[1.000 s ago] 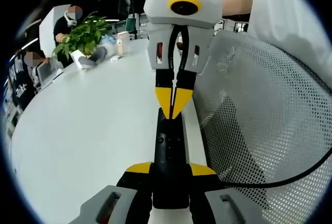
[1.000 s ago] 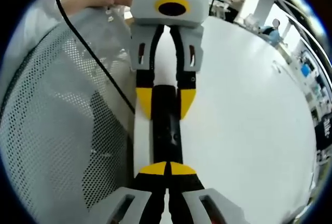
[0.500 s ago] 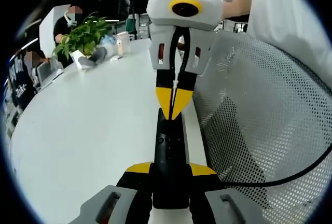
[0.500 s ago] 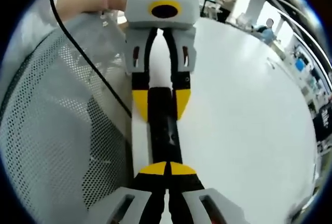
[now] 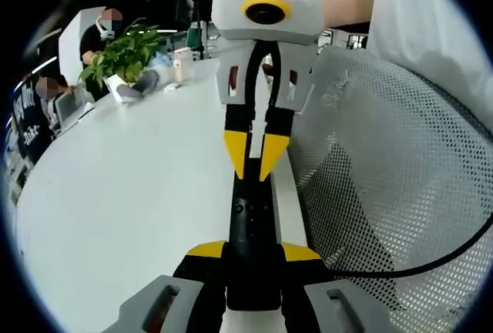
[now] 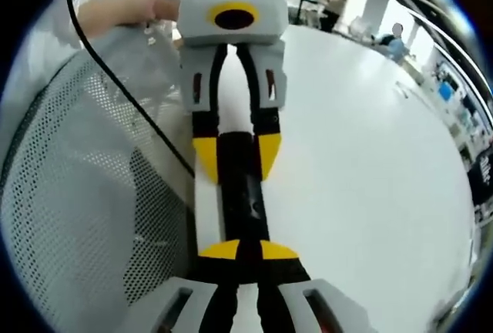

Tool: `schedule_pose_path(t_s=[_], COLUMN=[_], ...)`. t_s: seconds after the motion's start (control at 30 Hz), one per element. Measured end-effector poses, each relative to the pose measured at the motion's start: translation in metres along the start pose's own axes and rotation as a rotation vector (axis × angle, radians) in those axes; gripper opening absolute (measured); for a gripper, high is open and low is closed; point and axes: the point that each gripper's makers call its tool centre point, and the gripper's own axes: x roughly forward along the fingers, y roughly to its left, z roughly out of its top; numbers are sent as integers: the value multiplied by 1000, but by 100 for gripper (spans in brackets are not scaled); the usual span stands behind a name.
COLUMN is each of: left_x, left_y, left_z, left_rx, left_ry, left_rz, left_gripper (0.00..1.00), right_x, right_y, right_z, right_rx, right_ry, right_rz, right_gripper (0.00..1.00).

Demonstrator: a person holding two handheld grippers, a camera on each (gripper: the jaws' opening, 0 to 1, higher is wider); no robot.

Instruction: Press the specified remote control buttons in sequence, fully releasing each button before pressing the next.

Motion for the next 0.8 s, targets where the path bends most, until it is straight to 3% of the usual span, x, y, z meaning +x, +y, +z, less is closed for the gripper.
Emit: schedule_pose_path(t_s=[0.3,0.6,0.67,0.8], left_x=[1,1,1,1], left_y=[0,-1,-1,0], left_z=[0,1,1,1], left_rx=[3,9,8,2], left_ry=[-4,-2,-4,-6], left_rz=[-3,-6,-5,-2], left_gripper=[25,25,25,25], right_x=[1,2,1,0], right_y=[1,1,0,1], right_z=[1,-1,0,0], right_rx=[-45,-65,-12,16], right_ry=[72,82,42,-51], right_rz=[11,48,43,-2], right_gripper=[5,4,4,5])
